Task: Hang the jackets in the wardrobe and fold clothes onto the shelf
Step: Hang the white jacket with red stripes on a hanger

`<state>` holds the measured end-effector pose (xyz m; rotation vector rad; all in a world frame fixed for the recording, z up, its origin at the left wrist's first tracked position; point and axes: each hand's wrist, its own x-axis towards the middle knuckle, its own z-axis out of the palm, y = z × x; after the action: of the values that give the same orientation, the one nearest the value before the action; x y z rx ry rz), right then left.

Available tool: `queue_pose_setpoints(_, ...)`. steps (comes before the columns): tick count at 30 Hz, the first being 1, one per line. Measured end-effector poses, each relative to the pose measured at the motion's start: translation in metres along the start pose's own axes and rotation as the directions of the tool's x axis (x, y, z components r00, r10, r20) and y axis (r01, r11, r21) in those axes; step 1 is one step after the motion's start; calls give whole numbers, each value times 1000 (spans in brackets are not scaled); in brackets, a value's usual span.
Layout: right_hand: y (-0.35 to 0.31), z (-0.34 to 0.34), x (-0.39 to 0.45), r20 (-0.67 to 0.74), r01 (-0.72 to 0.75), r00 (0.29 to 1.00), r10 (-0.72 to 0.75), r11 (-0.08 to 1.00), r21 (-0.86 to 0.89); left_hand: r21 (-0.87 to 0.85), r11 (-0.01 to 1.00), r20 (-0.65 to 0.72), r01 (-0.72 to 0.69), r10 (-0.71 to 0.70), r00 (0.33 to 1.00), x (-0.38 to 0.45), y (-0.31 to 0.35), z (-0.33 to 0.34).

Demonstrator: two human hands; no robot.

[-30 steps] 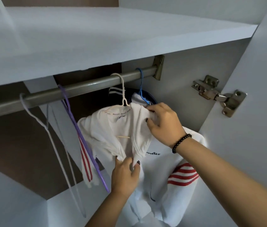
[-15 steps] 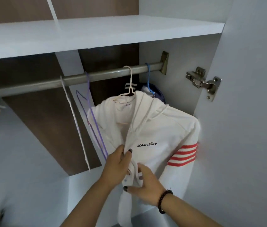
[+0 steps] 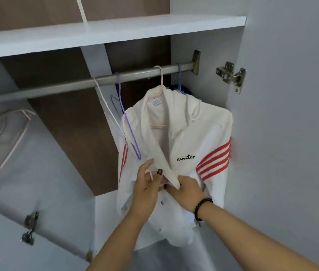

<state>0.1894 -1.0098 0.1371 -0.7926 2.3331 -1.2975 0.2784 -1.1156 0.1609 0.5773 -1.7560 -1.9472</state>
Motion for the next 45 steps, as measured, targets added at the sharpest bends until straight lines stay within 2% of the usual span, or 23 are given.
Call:
queue_pose_setpoints(2, -11, 1, -5, -23, -5, 1000, 4, 999, -38, -57, 997, -92, 42, -47, 995, -25, -18, -8)
queue_pose_setpoints(4, -25, 6, -10, -81, -43, 996, 39, 998, -39, 24, 993, -115, 113, -109, 987, -46, -40, -18)
queue_pose_setpoints(8, -61, 26, -24, -202, -81, 976, 80, 997, 2, 294, 943, 97, 158, -194, 976, -79, -70, -34)
queue_pose_setpoints(11, -85, 37, -32, -231, -90, 968, 102, 994, 62, 469, 869, 133, 157, -245, 960, -82, -69, -41)
queue_pose_setpoints(16, -109, 45, -40, -172, -191, 965, 195, 981, 43, 628, 738, 27, 248, -339, 940, -68, -50, -42)
queue_pose_setpoints(18, -113, 46, -41, -176, -225, 959, 223, 974, 9, 639, 723, -6, 261, -335, 942, -63, -46, -46)
queue_pose_setpoints(20, -115, 46, -40, -205, -250, 950, 235, 967, -48, 643, 735, -2, 214, -278, 961, -61, -44, -56)
queue_pose_setpoints(22, -117, 44, -40, -232, -254, 946, 228, 963, -87, 634, 753, 7, 176, -233, 972, -61, -44, -67)
queue_pose_setpoints(24, -117, 41, -40, -214, -230, 953, 213, 972, -53, 598, 781, 23, 183, -244, 969, -64, -40, -73)
queue_pose_setpoints(28, -99, 35, -50, -62, -180, 979, 195, 964, 194, 423, 859, -5, 290, -318, 948, -67, -30, -89)
queue_pose_setpoints(31, -63, 38, -61, -21, -253, 963, 269, 927, 278, 310, 897, -56, 316, -314, 948, -67, -25, -102)
queue_pose_setpoints(36, -9, 43, -73, 31, -447, 892, 452, 866, 223, 171, 920, -61, 352, -347, 936, -72, -25, -107)
queue_pose_setpoints(40, 7, 61, -94, 66, -416, 909, 411, 898, 140, 69, 919, -65, 389, -385, 921, -74, -21, -102)
queue_pose_setpoints(42, 12, 80, -114, 192, -391, 912, 362, 908, 148, -15, 908, -52, 420, -420, 906, -77, -15, -99)
queue_pose_setpoints(45, 5, 108, -126, 357, -274, 909, 213, 953, 127, -123, 882, -39, 454, -462, 886, -79, -10, -98)
